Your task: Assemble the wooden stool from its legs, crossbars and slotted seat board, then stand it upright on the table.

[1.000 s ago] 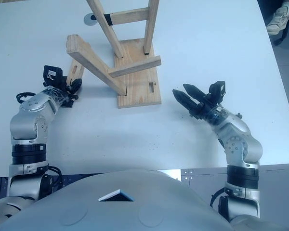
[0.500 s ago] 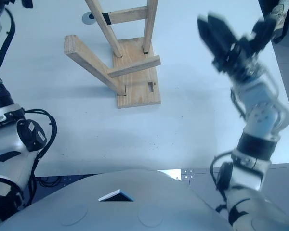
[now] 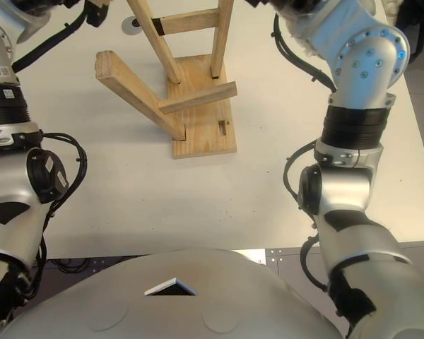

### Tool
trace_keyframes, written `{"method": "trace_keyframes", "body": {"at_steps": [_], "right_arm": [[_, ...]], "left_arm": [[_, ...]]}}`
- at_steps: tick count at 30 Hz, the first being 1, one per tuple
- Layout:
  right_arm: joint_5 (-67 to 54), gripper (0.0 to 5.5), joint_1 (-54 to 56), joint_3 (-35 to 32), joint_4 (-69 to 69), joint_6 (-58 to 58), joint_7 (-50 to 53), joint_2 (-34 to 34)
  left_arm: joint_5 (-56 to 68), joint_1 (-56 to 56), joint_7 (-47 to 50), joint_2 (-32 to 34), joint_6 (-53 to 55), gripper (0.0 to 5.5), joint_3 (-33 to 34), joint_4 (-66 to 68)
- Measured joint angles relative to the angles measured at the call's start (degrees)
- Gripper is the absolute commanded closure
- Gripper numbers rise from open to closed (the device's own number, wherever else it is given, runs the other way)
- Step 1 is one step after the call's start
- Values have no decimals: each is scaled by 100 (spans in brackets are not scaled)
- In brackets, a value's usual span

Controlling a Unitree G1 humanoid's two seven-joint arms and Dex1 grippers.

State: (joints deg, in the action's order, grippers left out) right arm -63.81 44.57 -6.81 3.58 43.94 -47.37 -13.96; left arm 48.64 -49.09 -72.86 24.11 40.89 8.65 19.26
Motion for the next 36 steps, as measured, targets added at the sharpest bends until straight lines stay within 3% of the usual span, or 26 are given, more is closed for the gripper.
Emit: {"method": "trace_keyframes", "body": {"at_steps": [10,18,26,34,36], "right_arm": [[513,219,289,78,455,0,1,10],[876,219,534,253,413,178,-180,-65],[1495,335,649,573,381,289,-690,-509],[1911,342,758,746,525,174,-1143,-699],[1938,344,761,723,604,143,-1134,-687]], "left_arm": [[-80,92,15,-177,-16,351,-61,-298],[-849,154,-227,40,-556,351,-587,-374],[-1092,129,-543,81,-698,351,-740,-232],[-1328,-33,-778,101,-725,351,-874,13],[-1375,-82,-711,101,-685,301,-895,43]]}}
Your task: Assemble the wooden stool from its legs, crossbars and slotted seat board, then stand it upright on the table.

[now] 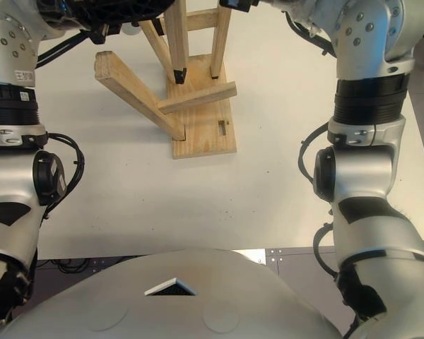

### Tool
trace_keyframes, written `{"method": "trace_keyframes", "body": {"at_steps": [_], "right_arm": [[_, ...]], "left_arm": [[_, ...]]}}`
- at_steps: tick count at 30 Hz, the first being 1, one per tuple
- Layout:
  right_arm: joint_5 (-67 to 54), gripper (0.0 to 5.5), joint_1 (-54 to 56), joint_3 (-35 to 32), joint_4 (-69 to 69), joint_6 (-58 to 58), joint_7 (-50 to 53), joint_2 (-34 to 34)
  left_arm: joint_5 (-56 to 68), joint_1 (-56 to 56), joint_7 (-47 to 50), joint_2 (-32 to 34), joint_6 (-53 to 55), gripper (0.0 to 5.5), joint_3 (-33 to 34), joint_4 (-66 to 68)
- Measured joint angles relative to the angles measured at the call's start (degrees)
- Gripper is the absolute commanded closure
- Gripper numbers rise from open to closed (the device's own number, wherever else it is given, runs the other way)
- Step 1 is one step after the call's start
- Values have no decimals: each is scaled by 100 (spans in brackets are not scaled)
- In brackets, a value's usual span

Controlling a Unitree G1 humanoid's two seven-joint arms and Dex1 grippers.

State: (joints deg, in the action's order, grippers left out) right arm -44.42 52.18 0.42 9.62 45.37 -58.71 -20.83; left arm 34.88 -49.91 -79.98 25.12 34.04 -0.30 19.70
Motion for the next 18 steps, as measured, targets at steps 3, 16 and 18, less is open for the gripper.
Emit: {"method": "trace_keyframes", "body": {"at_steps": [3,16,18], "right_arm": [[5,345,-4,-294,257,-140,91,1],[455,345,-1983,-756,451,-1427,140,94],[444,345,-2414,-814,462,-1537,158,280]], "left_arm": [[-72,-25,119,270,-15,255,130,115],[71,1125,179,1019,122,204,691,-114],[139,1301,332,1016,184,204,810,-118]]}}
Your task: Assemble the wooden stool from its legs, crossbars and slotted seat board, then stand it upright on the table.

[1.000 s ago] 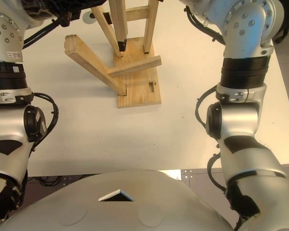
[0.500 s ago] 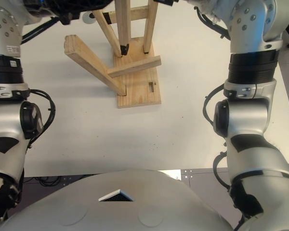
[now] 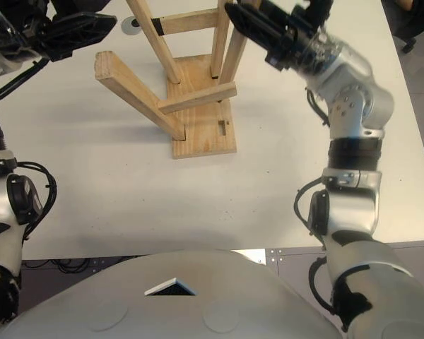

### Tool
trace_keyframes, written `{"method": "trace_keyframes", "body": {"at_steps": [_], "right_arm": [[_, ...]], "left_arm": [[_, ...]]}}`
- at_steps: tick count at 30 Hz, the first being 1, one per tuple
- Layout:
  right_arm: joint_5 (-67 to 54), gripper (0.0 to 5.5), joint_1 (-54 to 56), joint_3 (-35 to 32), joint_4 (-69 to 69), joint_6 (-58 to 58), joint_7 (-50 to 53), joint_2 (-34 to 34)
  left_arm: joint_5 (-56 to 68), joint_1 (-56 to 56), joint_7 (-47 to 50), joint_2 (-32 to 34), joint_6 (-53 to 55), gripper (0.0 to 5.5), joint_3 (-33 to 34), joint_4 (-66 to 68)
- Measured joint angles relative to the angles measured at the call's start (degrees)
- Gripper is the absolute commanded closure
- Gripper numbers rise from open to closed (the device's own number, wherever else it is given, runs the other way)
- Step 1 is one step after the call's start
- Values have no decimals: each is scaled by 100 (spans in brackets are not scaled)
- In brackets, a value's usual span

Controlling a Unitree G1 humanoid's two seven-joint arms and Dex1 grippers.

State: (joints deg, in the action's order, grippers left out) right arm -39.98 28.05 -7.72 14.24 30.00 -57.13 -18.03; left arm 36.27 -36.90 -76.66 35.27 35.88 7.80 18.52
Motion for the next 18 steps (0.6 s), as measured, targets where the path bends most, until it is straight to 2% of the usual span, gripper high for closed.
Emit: {"method": "trace_keyframes", "body": {"at_steps": [6,10,18], "right_arm": [[110,345,-520,95,83,-255,-6,205],[216,347,-540,64,467,-632,-7,396],[421,347,-457,348,893,-1445,-414,329]], "left_arm": [[23,40,304,-88,-135,204,106,118],[1,40,354,-154,-231,204,95,184],[-23,36,349,-183,-254,204,49,284]]}}
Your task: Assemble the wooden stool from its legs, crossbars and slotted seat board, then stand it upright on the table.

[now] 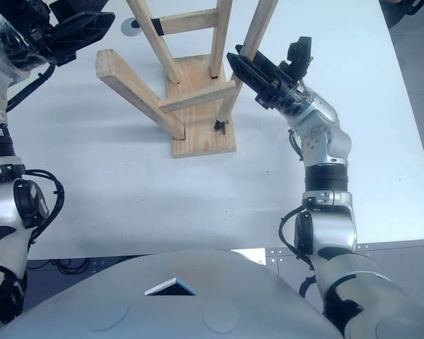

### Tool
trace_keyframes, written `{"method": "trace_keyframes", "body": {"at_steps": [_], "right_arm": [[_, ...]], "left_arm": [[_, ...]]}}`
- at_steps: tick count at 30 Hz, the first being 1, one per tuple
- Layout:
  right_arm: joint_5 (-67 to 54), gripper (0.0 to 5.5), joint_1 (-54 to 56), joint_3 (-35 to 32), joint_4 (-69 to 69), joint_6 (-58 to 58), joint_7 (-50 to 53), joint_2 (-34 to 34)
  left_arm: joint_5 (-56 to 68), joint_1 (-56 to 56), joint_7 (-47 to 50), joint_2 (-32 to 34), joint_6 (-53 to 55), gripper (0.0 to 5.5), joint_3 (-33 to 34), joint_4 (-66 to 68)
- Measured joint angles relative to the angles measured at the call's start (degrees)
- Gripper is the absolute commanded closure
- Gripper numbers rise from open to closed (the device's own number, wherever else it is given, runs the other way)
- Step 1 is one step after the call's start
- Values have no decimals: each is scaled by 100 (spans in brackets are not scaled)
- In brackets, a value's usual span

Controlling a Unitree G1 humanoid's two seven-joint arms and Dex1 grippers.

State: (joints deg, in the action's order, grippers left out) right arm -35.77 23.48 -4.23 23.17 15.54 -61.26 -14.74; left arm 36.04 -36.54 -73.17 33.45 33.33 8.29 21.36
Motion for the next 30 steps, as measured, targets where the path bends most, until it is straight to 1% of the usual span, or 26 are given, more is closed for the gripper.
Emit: {"method": "trace_keyframes", "body": {"at_steps": [3,5,8,11,15,19,26,30], "right_arm": [[37,347,-25,223,-73,30,-490,-560],[94,347,-66,362,-88,146,-907,-1107],[195,347,19,540,55,261,-1244,-1494],[291,347,357,731,402,163,-1507,-1545],[425,347,581,940,629,-240,-1825,-1600],[478,347,754,1288,669,-891,-2150,-1752],[707,347,986,1756,799,-1939,-2420,-1802],[881,347,1188,1960,876,-2174,-2419,-1800]], "left_arm": [[16,72,2,-10,30,204,-9,-157],[54,243,25,-9,46,204,3,-295],[83,466,167,-15,126,204,68,-443],[129,583,257,-12,163,204,111,-586],[184,583,291,-50,202,204,107,-662],[178,602,288,-63,192,204,88,-661],[182,671,289,-101,190,204,87,-706],[216,815,296,-224,192,204,90,-930]]}}
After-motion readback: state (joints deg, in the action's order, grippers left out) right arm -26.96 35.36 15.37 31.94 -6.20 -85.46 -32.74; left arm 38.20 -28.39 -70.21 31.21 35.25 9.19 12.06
